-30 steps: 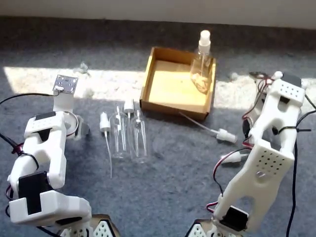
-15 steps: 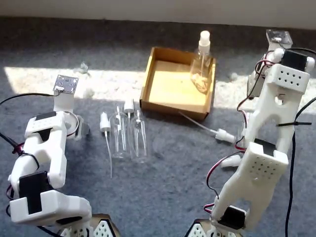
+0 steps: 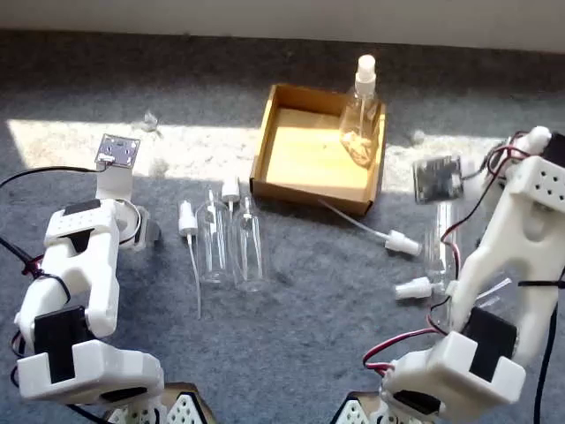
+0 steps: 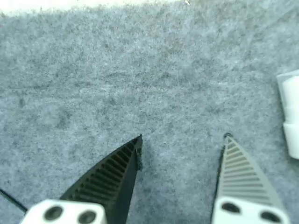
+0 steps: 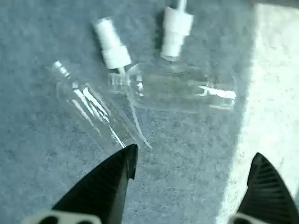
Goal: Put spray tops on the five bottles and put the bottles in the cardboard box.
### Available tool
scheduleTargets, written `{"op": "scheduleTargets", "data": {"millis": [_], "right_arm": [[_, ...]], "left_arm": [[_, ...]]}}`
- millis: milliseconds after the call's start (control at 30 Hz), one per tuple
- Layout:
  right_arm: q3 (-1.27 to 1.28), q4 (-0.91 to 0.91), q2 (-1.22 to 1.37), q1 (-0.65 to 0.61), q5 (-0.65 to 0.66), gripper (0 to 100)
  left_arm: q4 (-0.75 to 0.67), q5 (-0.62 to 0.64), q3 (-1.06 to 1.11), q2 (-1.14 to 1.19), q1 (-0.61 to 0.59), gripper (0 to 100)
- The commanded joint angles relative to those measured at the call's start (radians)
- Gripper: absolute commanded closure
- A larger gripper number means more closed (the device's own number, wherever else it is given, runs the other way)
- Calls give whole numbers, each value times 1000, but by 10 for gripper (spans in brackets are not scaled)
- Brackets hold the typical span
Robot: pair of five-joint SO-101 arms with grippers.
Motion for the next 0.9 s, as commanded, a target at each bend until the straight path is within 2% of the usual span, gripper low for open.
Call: {"op": "scheduleTargets", "data": {"millis": [0, 133, 333, 533, 700, 867], "right_arm": [[168, -67, -70, 31, 319, 671], [288, -249, -70, 59, 466, 669], [426, -533, -67, 35, 483, 668], [559, -731, -64, -2, 483, 667], [588, -762, 67, -18, 473, 667], [559, -765, 182, -19, 308, 670]], "left_arm": [[-9, -5, 7, -7, 25, 755], [-9, -5, 7, -7, 27, 755], [-11, -5, 7, -7, 27, 755], [-11, -5, 7, -7, 27, 755], [-11, -3, 7, -7, 27, 755], [-11, -3, 7, -7, 27, 755]]}}
